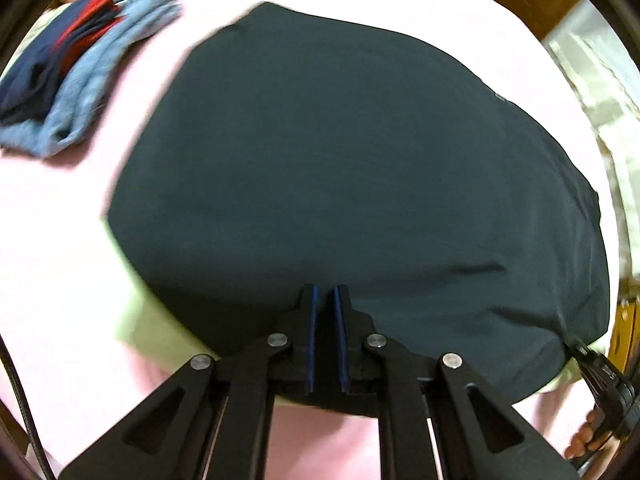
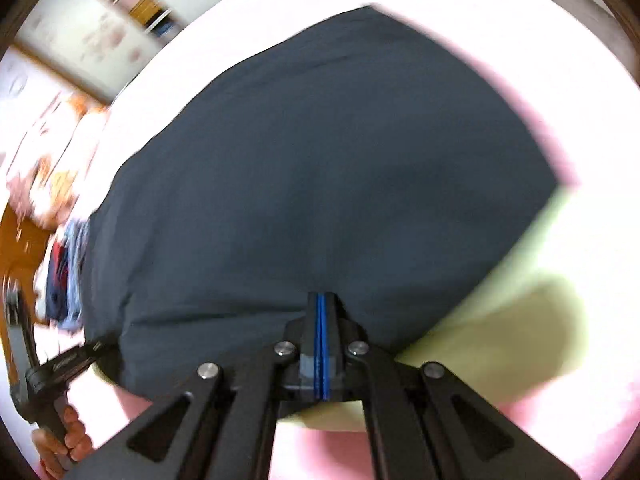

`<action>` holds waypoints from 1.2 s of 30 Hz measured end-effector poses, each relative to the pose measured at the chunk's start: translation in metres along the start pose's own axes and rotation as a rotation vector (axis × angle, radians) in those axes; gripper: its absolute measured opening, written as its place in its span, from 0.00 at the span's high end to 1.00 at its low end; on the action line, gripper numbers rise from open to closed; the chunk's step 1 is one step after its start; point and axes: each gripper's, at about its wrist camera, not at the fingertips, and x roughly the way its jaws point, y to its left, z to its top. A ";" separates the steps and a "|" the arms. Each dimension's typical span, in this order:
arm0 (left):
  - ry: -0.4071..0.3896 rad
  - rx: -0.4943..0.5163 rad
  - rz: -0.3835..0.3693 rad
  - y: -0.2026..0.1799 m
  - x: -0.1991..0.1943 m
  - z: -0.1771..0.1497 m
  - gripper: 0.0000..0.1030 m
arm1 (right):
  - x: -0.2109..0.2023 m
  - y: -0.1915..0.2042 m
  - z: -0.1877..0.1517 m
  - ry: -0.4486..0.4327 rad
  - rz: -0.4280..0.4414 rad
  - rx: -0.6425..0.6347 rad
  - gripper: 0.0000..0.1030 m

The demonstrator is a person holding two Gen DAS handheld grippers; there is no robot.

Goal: Fold large clothes

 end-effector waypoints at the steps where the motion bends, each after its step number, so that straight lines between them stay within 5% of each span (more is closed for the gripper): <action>1: 0.001 -0.011 0.049 0.009 -0.001 0.001 0.92 | -0.005 -0.009 0.001 -0.008 -0.019 0.013 1.00; 3: 0.009 -0.034 0.124 0.027 -0.002 0.002 0.92 | -0.019 -0.028 0.001 -0.023 -0.064 0.022 1.00; 5: 0.008 -0.078 0.076 0.044 -0.004 0.002 0.92 | -0.026 -0.032 -0.001 -0.028 -0.111 0.021 1.00; 8: 0.012 -0.142 0.062 0.054 -0.012 -0.002 0.92 | -0.033 -0.020 -0.004 -0.040 -0.353 -0.012 1.00; 10: 0.011 -0.165 0.073 0.062 -0.017 0.000 0.92 | -0.040 -0.013 -0.006 -0.064 -0.419 0.015 1.00; 16: 0.037 -0.215 0.030 0.067 -0.034 -0.022 0.87 | -0.058 0.024 -0.001 -0.116 -0.255 0.103 1.00; 25: 0.083 -0.410 -0.133 0.128 -0.038 -0.057 0.72 | -0.032 0.120 0.016 -0.068 0.058 -0.069 1.00; 28: 0.078 -0.419 -0.158 0.131 -0.037 -0.061 0.57 | -0.006 0.140 0.019 0.006 0.081 -0.130 1.00; 36: 0.076 -0.487 -0.299 0.136 -0.029 -0.067 0.43 | 0.064 0.139 0.010 0.146 0.007 -0.125 1.00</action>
